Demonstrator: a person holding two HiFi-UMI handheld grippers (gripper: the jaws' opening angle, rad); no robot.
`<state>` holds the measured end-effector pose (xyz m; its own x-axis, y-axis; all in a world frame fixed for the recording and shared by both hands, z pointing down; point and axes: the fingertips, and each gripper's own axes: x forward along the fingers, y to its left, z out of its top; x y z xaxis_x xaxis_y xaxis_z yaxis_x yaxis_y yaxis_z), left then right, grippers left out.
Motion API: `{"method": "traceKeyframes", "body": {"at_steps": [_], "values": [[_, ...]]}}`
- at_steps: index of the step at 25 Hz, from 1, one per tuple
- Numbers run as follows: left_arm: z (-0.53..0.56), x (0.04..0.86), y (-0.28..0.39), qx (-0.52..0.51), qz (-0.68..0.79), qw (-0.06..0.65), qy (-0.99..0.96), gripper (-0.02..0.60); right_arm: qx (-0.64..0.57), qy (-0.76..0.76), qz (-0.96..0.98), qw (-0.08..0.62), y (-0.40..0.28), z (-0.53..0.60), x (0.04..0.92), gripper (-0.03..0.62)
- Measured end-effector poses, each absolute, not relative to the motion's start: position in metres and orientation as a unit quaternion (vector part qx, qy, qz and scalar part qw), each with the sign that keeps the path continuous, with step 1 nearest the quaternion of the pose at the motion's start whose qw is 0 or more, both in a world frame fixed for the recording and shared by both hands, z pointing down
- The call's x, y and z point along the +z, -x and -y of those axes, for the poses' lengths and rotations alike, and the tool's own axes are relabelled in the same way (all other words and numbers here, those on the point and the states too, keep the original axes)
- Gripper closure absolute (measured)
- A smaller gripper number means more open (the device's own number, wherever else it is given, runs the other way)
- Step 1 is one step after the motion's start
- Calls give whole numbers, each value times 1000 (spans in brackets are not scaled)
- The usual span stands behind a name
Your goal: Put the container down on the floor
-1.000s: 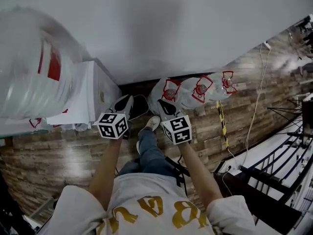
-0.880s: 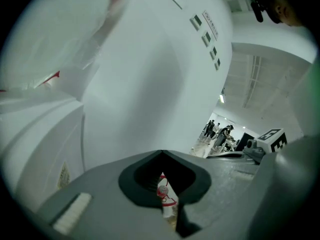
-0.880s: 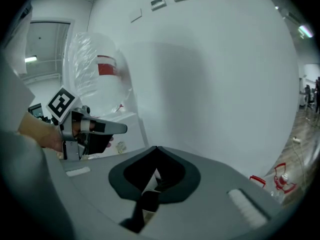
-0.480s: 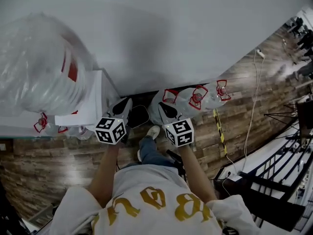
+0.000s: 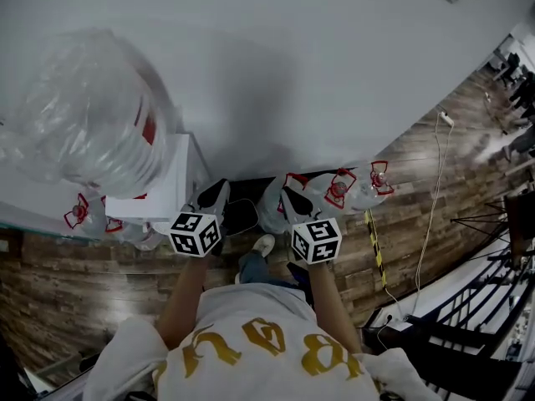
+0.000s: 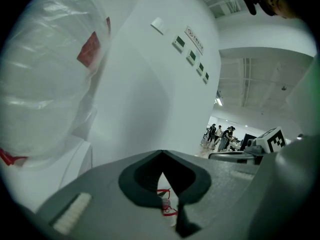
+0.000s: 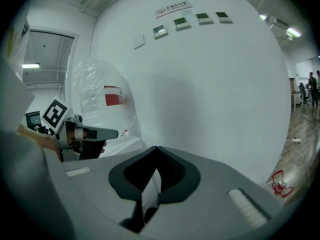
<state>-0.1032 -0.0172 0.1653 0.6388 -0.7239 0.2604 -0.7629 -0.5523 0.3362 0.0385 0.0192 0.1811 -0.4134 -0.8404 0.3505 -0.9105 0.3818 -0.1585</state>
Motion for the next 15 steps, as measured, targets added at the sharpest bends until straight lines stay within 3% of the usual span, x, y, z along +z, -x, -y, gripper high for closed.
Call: {"method": "traceKeyframes", "body": {"at_steps": [15], "values": [[10, 166, 128, 47, 444, 205, -871, 581, 165, -538, 821, 99, -21, -22, 178, 565]]}}
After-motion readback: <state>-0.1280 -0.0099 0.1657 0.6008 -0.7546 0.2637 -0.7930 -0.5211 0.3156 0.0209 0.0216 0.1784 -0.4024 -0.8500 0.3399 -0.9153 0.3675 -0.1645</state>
